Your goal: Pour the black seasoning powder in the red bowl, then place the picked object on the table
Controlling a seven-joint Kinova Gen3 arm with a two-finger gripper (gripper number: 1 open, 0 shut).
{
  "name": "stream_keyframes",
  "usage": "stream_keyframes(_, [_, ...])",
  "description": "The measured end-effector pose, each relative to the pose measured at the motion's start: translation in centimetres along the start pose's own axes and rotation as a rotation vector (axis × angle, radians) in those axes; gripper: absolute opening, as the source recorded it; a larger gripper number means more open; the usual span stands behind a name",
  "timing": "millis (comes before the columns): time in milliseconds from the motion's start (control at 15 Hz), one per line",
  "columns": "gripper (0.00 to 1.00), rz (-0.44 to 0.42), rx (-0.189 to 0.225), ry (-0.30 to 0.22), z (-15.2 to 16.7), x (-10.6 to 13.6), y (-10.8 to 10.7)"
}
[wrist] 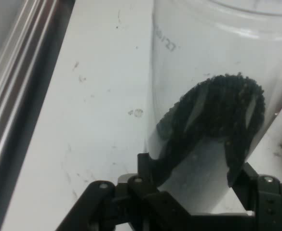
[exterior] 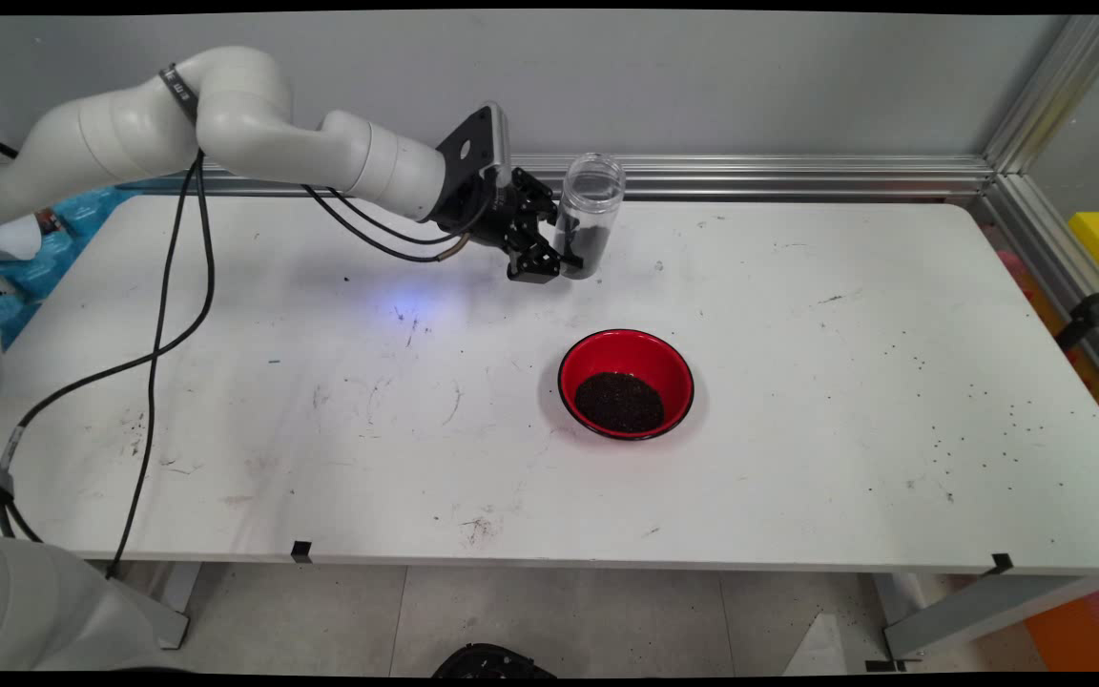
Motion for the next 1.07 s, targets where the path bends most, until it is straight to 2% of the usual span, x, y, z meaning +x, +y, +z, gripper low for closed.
stream_keyframes(600, [0.0, -0.231, -0.072, 0.041, 2.8, -2.4, -1.2])
stream_keyframes(1067, [0.0, -0.292, -0.098, 0.064, 4.8, -3.8, -1.3])
